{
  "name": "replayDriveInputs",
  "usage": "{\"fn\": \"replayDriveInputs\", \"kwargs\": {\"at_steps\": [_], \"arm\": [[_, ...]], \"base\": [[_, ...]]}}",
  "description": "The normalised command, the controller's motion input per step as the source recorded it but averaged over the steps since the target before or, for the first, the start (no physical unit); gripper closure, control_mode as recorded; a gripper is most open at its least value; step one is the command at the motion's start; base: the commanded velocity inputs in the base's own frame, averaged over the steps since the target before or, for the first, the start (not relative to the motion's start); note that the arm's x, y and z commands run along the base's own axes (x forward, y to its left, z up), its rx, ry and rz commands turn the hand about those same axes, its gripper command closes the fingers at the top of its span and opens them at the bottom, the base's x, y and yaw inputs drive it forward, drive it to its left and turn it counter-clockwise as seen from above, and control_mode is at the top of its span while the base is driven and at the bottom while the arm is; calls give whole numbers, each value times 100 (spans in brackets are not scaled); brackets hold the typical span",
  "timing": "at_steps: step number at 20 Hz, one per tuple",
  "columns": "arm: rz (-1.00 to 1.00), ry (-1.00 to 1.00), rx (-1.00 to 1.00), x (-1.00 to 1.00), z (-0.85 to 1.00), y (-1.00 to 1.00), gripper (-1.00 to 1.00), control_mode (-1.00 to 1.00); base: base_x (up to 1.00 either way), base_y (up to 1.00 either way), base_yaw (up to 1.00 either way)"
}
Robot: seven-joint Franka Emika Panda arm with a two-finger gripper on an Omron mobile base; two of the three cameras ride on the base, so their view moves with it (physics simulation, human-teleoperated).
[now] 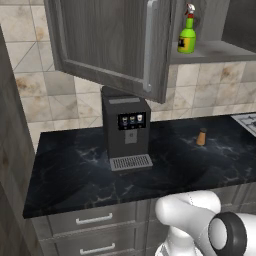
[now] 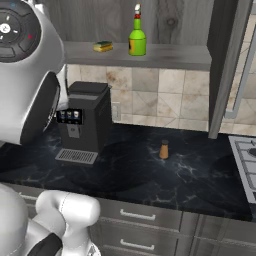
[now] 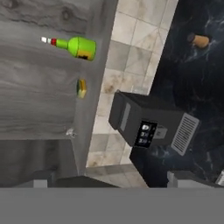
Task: Pick the sponge and spray from the cabinet and place them on the counter.
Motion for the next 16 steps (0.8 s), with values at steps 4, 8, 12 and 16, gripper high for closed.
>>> {"fn": "replayDriveInputs", "kwargs": {"at_steps": [4, 8, 12, 16], "arm": [[5, 0, 14, 0, -19, 9, -100, -100], [9, 0, 16, 0, -18, 8, -100, -100], [13, -1, 12, 0, -1, 1, -100, -100], [16, -3, 6, 1, 0, 0, -100, -100]], "base": [[0, 0, 0], [0, 0, 0], [0, 0, 0], [0, 0, 0]]}}
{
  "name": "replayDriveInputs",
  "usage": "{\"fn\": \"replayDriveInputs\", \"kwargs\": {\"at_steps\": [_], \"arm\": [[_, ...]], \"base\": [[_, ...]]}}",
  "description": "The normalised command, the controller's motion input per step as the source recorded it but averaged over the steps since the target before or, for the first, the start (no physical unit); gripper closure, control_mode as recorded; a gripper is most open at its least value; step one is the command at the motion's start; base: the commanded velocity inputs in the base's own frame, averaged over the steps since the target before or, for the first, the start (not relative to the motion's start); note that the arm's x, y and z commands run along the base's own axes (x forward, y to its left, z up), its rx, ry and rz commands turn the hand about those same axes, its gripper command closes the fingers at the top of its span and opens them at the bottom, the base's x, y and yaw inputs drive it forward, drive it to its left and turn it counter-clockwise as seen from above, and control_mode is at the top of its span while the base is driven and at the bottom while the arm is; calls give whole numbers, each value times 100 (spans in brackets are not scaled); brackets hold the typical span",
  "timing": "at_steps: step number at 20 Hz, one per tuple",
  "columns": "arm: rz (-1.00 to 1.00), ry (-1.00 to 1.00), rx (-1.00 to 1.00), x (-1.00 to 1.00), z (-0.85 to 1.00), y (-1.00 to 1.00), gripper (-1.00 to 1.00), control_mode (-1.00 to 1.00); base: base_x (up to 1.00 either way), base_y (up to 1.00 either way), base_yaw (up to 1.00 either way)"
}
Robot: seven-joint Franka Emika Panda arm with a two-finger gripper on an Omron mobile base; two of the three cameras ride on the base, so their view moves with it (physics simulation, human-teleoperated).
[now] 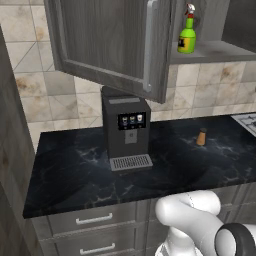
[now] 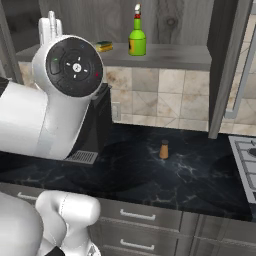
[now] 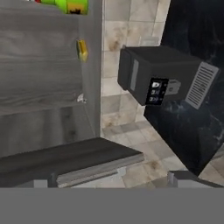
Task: Pick the sponge and spray from the cabinet and place them on the counter.
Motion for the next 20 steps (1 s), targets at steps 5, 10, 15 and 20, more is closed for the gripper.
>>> {"fn": "replayDriveInputs", "kwargs": {"at_steps": [5, 10, 15, 20], "arm": [[15, -3, 0, 5, -3, 13, -100, -100], [16, 0, 2, 22, -14, 22, -100, -100], [17, 0, 7, 30, -11, 18, -100, -100], [17, -4, 10, 15, 0, 12, -100, -100]], "base": [[0, 0, 0], [0, 0, 0], [0, 0, 0], [0, 0, 0]]}}
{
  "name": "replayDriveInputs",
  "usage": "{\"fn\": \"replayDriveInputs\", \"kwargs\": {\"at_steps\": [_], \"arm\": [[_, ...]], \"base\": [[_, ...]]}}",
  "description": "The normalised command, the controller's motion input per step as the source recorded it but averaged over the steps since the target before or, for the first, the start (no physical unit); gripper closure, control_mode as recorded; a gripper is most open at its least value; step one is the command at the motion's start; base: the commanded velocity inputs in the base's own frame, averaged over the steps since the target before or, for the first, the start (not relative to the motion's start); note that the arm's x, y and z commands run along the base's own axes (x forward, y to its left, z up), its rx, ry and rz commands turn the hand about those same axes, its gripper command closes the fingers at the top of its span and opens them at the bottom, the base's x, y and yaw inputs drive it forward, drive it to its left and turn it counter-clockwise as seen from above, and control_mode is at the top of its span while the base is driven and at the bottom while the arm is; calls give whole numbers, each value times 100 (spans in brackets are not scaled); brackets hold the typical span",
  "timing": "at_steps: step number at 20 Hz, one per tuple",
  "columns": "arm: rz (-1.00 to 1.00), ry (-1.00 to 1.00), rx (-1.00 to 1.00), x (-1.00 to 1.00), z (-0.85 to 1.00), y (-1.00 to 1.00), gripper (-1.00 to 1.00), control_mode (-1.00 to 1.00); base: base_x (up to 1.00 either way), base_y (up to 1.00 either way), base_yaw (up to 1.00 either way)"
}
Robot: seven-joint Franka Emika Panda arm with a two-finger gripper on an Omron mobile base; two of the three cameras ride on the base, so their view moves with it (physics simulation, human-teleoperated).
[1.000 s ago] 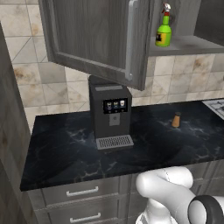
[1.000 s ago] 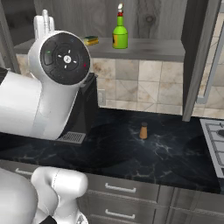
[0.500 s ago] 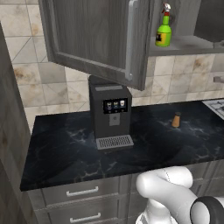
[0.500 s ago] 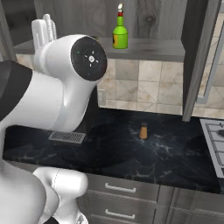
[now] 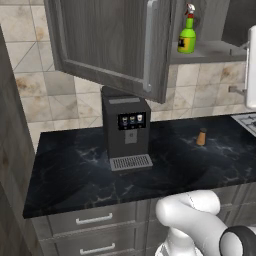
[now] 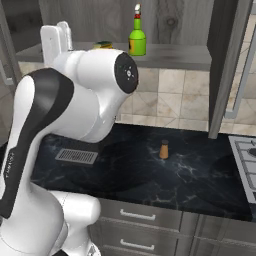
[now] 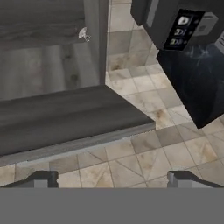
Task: Pick the sponge and spray from the cabinet and place them on the counter.
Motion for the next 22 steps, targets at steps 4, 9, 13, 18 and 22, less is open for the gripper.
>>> {"fn": "replayDriveInputs", "kwargs": {"at_steps": [4, 9, 13, 18, 22], "arm": [[16, -1, 7, 27, 0, 14, -100, -100], [11, -2, 0, 29, 0, 9, -100, -100], [3, -3, -1, 10, 12, 0, -100, -100], [5, 0, 2, 43, 0, 1, -100, -100], [6, 0, 3, 50, 0, 5, -100, -100]], "base": [[0, 0, 0], [0, 0, 0], [0, 0, 0], [0, 0, 0], [0, 0, 0]]}}
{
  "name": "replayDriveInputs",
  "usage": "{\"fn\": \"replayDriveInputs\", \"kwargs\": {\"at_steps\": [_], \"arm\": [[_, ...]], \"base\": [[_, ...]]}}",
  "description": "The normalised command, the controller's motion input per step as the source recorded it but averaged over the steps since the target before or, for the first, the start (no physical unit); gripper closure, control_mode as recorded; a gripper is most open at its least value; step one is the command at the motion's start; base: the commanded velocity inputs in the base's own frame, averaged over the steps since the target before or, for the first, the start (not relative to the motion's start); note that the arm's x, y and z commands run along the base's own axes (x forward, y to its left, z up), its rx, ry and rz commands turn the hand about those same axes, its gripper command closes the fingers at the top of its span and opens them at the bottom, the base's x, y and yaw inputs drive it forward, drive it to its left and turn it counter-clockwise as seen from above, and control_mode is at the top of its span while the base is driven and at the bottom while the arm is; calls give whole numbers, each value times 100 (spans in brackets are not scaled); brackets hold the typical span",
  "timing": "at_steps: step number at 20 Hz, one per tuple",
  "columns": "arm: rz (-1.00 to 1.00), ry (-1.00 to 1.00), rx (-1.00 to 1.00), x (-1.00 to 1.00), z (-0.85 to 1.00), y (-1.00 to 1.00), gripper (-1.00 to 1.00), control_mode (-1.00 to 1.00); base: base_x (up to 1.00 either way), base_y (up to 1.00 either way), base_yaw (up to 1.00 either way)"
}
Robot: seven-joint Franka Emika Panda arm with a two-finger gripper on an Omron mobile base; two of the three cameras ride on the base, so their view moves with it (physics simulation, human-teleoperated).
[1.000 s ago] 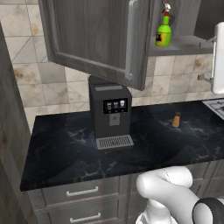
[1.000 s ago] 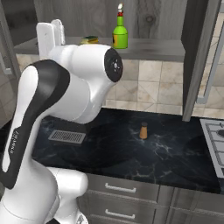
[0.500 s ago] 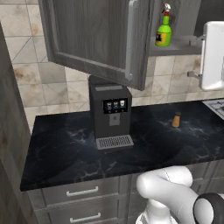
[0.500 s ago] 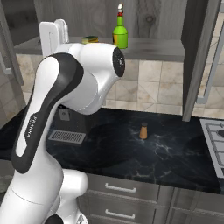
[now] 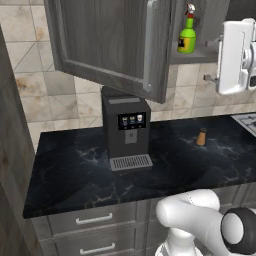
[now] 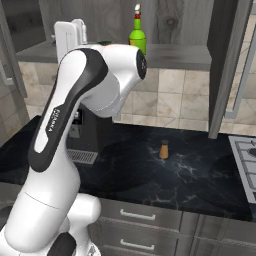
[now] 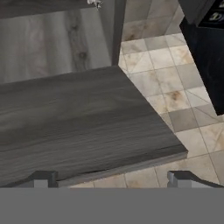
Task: Pick the sponge and spray from the cabinet and place them on the counter.
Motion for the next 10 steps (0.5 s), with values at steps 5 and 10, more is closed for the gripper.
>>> {"fn": "replayDriveInputs", "kwargs": {"at_steps": [5, 10], "arm": [[6, 0, 1, 28, 0, 17, -100, -100], [7, 0, 0, 23, -2, 30, -100, -100]], "base": [[0, 0, 0], [0, 0, 0]]}}
